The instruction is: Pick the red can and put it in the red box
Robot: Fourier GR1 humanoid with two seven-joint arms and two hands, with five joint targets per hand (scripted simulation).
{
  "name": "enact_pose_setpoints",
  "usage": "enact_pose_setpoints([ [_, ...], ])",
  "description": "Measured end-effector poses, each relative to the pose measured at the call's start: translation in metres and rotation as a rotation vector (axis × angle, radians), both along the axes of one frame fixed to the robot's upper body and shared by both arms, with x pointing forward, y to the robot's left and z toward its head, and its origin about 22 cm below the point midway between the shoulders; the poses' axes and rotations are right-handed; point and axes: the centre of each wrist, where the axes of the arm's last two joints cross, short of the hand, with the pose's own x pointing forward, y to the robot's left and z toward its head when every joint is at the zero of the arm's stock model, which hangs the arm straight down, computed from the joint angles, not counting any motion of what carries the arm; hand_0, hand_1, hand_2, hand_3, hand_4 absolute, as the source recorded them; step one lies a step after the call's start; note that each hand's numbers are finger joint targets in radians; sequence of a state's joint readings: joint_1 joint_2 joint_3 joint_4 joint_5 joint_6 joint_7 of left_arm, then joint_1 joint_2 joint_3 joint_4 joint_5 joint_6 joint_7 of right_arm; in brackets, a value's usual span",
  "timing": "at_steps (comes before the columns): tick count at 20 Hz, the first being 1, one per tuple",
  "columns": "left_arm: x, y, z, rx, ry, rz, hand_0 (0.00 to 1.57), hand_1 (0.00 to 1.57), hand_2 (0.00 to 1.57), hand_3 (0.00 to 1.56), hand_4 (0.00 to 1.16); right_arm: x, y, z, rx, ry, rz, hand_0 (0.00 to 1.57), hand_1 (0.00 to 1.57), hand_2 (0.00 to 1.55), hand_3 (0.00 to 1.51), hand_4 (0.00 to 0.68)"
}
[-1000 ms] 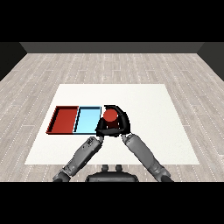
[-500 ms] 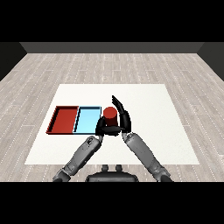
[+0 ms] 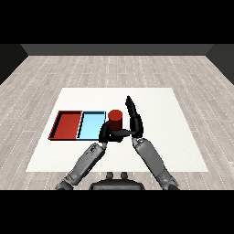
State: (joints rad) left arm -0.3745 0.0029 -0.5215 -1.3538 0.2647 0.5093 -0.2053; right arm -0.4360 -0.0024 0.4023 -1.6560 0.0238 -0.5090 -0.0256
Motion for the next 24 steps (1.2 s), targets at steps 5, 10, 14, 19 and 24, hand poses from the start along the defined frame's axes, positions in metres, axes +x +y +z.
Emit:
enact_pose_setpoints([
  [5, 0.001, 0.01, -0.001, 0.022, -0.001, 0.028, 1.57, 1.57, 1.57, 1.47, 1.14, -0.02, -0.034, 0.005, 0.034, -0.034, -0.026, 0.0, 0.0, 0.0, 0.0, 0.0],
  [10, 0.008, 0.037, 0.002, 0.055, -0.017, 0.075, 1.57, 1.57, 1.57, 1.47, 1.15, -0.028, -0.083, 0.002, 0.051, -0.065, -0.07, 0.0, 0.0, 0.0, 0.0, 0.0],
  [14, 0.022, 0.069, 0.011, 0.095, -0.035, 0.129, 1.57, 1.57, 1.57, 1.46, 1.13, -0.045, -0.113, -0.006, 0.037, -0.051, -0.125, 0.0, 0.0, 0.0, 0.0, 0.0],
  [19, 0.044, 0.116, 0.024, 0.177, -0.01, 0.244, 1.57, 1.57, 1.57, 1.49, 1.13, -0.059, -0.147, -0.027, 0.024, -0.01, -0.204, 0.0, 0.0, 0.0, 0.0, 0.0],
  [24, 0.058, 0.177, 0.021, 0.315, 0.061, 0.377, 1.57, 1.57, 1.56, 1.48, 1.13, -0.063, -0.16, -0.038, 0.019, 0.006, -0.236, 0.0, 0.0, 0.0, 0.0, 0.0],
])
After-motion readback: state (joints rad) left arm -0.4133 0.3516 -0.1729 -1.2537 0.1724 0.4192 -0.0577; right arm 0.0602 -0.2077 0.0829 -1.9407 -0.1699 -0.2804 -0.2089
